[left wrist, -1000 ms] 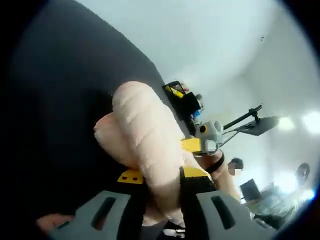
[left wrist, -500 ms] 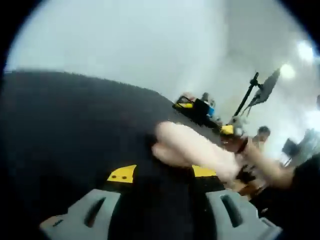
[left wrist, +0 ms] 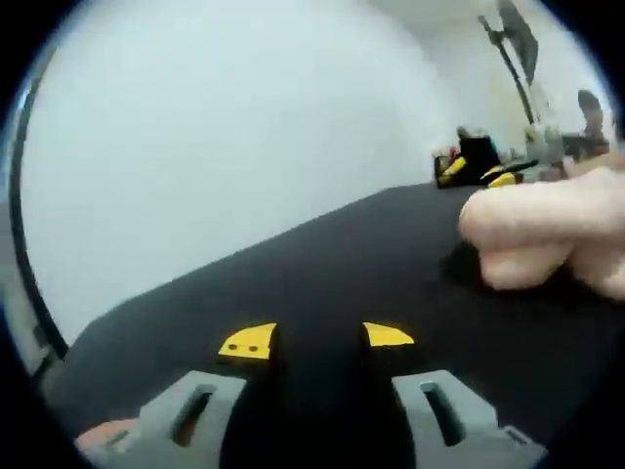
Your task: Fold the towel on the table until its edges align and the towel forms a compact rectangular stack.
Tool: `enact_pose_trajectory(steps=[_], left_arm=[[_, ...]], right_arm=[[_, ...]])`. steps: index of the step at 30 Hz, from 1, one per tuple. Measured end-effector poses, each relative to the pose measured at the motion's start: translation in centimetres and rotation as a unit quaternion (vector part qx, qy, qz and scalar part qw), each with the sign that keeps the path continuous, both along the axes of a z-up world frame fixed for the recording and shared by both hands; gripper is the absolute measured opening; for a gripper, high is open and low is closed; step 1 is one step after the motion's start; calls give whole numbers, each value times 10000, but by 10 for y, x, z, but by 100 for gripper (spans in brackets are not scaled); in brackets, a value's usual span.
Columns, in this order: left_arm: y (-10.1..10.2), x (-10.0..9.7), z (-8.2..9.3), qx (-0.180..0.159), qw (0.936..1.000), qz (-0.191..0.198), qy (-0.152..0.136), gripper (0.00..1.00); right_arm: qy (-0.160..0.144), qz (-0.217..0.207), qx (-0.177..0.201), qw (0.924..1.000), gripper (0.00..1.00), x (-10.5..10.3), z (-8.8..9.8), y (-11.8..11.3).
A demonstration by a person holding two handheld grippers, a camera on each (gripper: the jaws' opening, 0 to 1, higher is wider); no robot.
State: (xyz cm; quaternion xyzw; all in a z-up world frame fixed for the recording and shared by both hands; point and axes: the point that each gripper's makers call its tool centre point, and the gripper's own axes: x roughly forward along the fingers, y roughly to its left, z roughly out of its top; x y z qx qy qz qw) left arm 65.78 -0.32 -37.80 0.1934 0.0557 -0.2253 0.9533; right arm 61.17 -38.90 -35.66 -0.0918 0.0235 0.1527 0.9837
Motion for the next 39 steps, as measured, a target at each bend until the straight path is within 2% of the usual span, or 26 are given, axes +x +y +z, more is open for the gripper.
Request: enact_pose_trajectory(steps=[1,2,3,5,6,7,9,11,12,15,18,19,20,21,29,39], left_arm=[[-2,-1,16,-405,9985,-123,-348,34],[-3,-3,22,-641,9969,-156,-429,34],[6,-2,24,-937,9950,-31,-336,32],[28,7,2,-778,9959,420,177,29],[35,11,-9,-776,9943,577,451,29],[33,7,-12,-922,9921,582,627,29],[29,2,-10,-908,9936,412,538,27],[33,6,-8,-807,9953,335,420,26],[33,5,-5,-851,9951,327,373,26],[31,3,1,-974,9946,242,246,24],[30,-1,-15,-614,9965,170,537,24],[31,-3,-24,-333,9967,196,709,24],[20,-5,-13,-631,9964,97,560,22],[19,-5,-14,-528,9969,54,578,22],[17,-3,-16,-647,9958,-11,655,22],[14,-5,-16,-644,9956,-115,665,22]], right_arm=[[-279,-45,304,9991,27,-1,13,-2],[-153,-231,343,9990,27,0,10,-12],[59,-482,321,9983,27,6,1,-22],[360,-948,40,9948,27,12,-17,-49],[516,-1112,-116,9924,26,12,-24,-58],[636,-1165,-147,9911,26,12,-27,-56],[618,-1035,139,9926,26,12,-26,-48],[622,-947,20,9936,26,10,-26,-42],[654,-897,-106,9938,26,10,-28,-41],[642,-867,-96,9941,26,10,-27,-37],[610,-754,-197,9951,26,8,-28,-30],[616,-747,-255,9950,26,8,-29,-29],[636,-736,-337,9947,26,8,-31,-29],[636,-755,-329,9946,26,8,-31,-31],[716,-766,-181,9943,26,3,-33,-28],[695,-817,-230,9940,26,3,-33,-31]])
